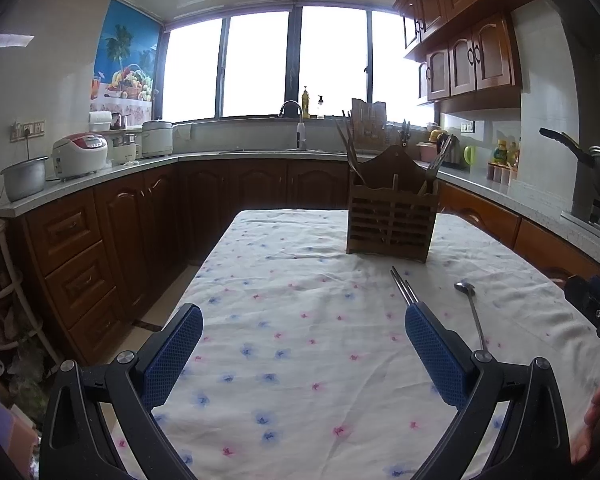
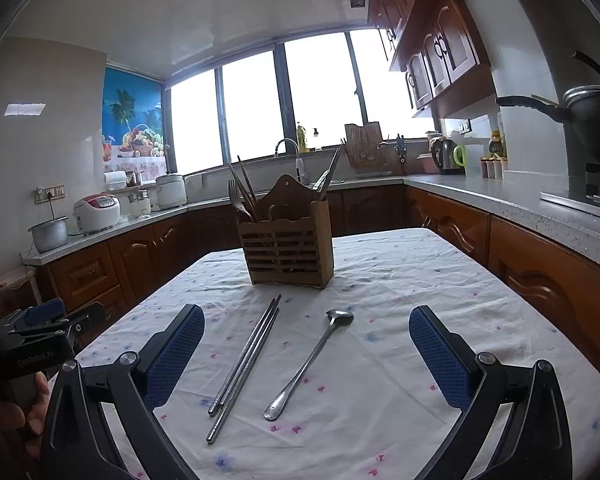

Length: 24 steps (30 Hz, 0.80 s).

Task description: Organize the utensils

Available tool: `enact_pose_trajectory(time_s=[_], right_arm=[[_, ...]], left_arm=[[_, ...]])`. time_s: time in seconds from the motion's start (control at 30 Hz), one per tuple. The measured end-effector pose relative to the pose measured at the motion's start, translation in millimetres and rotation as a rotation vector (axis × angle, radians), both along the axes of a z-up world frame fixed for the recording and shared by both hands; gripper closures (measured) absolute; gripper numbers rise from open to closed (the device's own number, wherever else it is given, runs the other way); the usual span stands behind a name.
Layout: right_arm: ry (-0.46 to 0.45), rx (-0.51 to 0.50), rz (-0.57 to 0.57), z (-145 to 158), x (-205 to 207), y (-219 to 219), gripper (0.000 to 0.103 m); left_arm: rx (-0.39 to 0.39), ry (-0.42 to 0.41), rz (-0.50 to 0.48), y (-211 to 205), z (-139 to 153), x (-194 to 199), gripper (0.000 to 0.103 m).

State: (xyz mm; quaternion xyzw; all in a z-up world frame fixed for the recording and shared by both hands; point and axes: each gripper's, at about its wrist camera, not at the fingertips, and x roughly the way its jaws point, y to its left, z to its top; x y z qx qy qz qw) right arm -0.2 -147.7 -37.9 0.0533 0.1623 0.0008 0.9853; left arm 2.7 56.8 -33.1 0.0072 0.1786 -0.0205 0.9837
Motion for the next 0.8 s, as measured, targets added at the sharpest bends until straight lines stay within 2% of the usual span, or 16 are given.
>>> enact_pose_trajectory(time_s=[0.8], right_arm=[[0.014, -0.005, 0.028, 1.4, 6.5, 4.3, 0.0]], left_arm=[[0.026, 0.035, 0.006, -0.3, 0.5, 5.6, 0.001]])
